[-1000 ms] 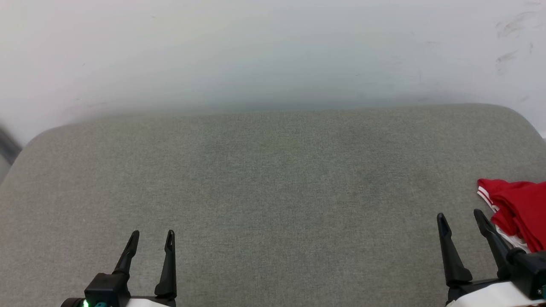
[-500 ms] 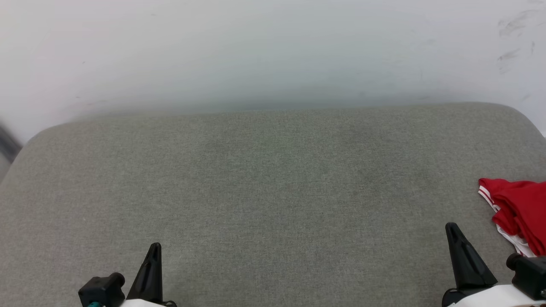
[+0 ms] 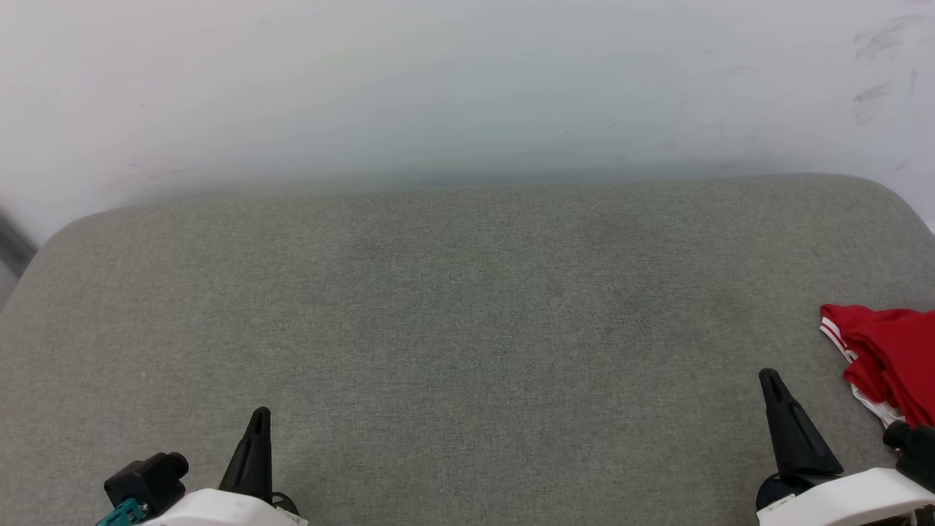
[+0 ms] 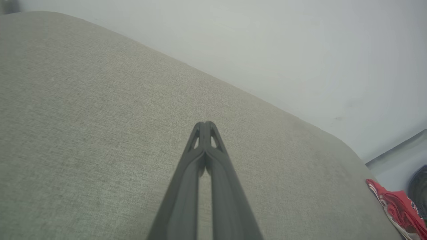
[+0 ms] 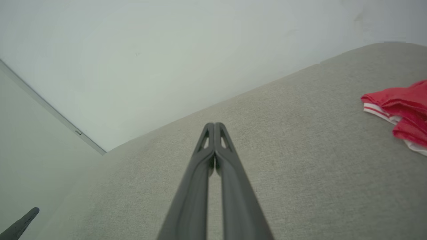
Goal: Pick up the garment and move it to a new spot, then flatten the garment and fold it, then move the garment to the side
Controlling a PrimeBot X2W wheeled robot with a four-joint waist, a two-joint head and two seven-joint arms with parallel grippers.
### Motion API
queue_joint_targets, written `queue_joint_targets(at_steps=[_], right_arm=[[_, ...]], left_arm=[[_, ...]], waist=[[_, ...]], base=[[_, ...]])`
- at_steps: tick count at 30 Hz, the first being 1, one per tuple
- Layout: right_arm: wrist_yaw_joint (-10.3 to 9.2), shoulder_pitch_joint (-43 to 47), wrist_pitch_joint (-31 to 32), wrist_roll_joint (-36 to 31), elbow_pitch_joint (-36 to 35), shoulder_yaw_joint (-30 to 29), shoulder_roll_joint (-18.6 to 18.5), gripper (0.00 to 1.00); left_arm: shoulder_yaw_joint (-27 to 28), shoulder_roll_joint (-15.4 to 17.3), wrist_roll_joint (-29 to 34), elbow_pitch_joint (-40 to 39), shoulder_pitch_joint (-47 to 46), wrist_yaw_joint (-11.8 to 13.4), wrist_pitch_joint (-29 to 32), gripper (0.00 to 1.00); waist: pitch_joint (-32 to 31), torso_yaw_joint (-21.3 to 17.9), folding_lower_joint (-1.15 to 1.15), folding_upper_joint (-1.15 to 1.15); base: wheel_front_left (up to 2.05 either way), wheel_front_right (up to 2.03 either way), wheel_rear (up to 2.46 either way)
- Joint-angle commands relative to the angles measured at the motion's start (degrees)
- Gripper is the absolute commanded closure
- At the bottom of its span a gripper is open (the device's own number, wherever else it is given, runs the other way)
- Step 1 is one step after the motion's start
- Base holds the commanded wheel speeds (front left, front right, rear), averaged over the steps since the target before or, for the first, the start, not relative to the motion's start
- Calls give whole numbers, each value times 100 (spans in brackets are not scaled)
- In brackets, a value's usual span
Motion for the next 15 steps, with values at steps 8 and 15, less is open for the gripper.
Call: queue_joint_targets(at_steps=[8, 15], right_arm=[[-1, -283, 13, 832, 155, 3, -79, 100], [-1, -397, 32, 1441, 331, -2, -95, 100]], left_arm=[[162, -59, -692, 55, -272, -147, 158, 100], [264, -126, -1206, 132, -365, -242, 287, 100]], waist=[[10, 1, 0, 0], [21, 2, 0, 0]], base=[[0, 0, 0], [0, 0, 0]])
